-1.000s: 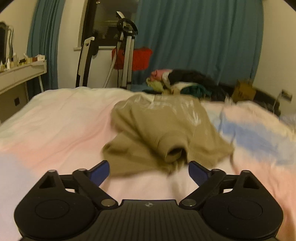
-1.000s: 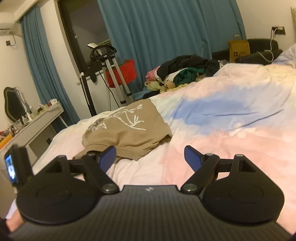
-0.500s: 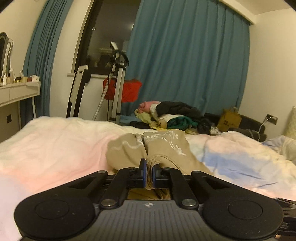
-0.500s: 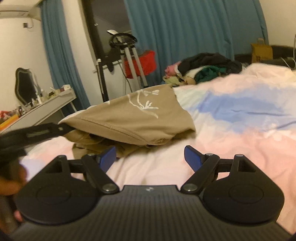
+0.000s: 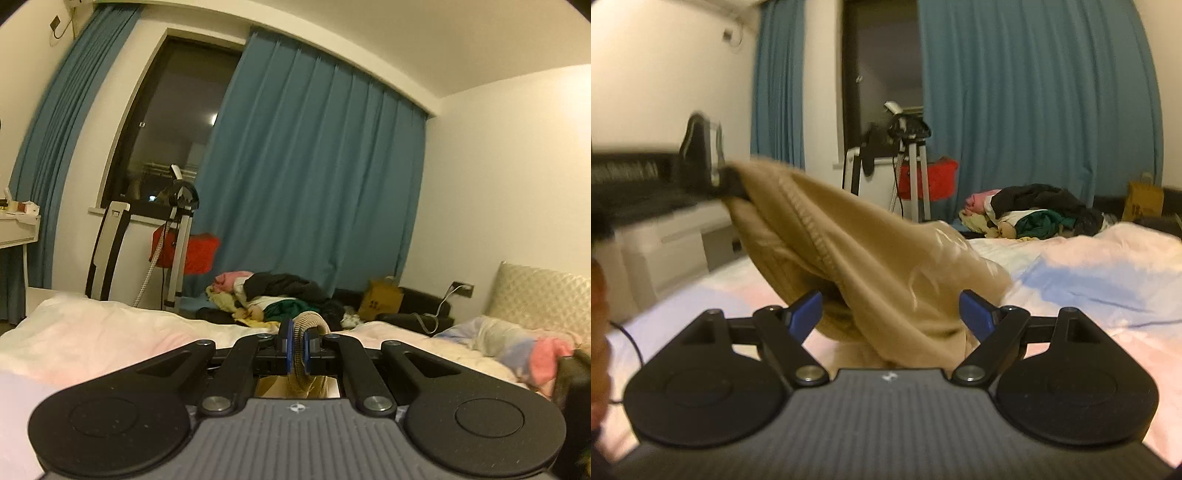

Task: Fold clothes

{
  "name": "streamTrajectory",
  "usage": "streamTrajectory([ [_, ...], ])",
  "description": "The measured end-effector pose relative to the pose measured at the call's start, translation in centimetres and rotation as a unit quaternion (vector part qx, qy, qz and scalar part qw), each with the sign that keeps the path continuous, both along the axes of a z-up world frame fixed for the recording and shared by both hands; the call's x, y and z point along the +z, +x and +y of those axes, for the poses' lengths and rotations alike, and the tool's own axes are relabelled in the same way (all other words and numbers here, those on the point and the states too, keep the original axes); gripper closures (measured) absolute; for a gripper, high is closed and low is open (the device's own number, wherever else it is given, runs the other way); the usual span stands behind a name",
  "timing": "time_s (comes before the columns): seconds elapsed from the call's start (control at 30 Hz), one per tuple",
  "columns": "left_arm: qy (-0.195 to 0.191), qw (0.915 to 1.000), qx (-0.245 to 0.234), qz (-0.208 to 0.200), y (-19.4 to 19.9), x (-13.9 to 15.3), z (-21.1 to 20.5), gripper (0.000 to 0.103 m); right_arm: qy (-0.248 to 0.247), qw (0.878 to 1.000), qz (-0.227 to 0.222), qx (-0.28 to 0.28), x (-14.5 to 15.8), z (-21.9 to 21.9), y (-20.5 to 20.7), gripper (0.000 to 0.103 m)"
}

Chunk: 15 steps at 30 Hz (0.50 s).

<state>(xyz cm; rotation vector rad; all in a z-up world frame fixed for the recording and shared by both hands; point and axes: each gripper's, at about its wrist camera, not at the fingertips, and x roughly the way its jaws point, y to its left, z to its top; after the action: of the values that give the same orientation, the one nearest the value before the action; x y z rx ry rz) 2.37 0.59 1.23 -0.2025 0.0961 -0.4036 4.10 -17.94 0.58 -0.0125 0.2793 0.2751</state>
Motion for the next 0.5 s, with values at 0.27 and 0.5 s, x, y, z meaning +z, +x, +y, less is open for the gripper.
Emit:
streamTrajectory([
  [0.27,-0.061,0.9980,0.010,0.013,-0.9,-0.9,3.8,0.097,-0.045,0.991,0.124,0.021,-5.1,2.6,6.0,0.040],
  [0.5,-0.056,0.9974,0.027,0.036,0.9,-2.3,5.1,0.097,-0.004,0.995,0.100,-0.009,-3.5,0.3,7.5,0.095],
])
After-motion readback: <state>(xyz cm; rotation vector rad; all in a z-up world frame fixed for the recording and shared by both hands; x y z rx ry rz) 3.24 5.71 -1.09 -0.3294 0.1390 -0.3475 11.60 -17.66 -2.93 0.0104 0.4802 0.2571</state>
